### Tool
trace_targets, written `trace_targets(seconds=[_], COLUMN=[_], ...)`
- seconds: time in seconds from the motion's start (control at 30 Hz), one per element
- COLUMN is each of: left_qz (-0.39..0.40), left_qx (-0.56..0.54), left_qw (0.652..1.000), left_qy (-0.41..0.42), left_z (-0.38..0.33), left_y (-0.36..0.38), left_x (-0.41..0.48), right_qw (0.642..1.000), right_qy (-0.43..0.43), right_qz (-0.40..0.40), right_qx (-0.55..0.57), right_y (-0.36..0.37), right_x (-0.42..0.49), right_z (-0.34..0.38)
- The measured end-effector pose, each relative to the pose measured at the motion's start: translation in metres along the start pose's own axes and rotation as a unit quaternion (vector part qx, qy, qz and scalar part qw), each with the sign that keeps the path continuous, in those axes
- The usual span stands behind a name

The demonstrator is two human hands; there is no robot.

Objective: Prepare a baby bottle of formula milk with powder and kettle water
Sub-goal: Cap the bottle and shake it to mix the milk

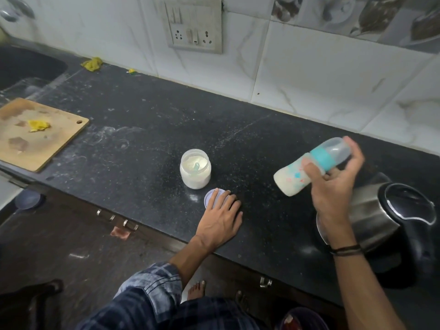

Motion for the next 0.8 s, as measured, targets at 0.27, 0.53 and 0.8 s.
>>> trace_targets(seconds=[0.27,0.53,0.8], left_qz=[-0.005,-0.007,-0.008], left_qx=[-0.002,-0.01,-0.012], left_qw=[1.0,1.0,1.0], left_qy=[0.001,0.003,0.002], left_z=[0.0,0.001,0.001], left_y=[-0.001,0.002,0.0], left_x=[0.0,0.001,0.002], right_qw=[1.0,0.996,0.995], right_qy=[-0.004,-0.029,-0.037], right_qz=[-0.01,-0.08,-0.082], right_qx=[0.011,0.023,0.036], right_y=[-0.005,-0.017,-0.017], right_x=[-0.001,0.001,0.006], right_z=[0.001,0.009,0.012])
Point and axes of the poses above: each hand's wrist, its own x-axis towards the middle knuckle, its own y-axis out of the palm, z = x × y, the point moved 6 cm from there along x, towards the middle knuckle, and after that the axes turned 12 degrees about z, right-handed, at the moved point
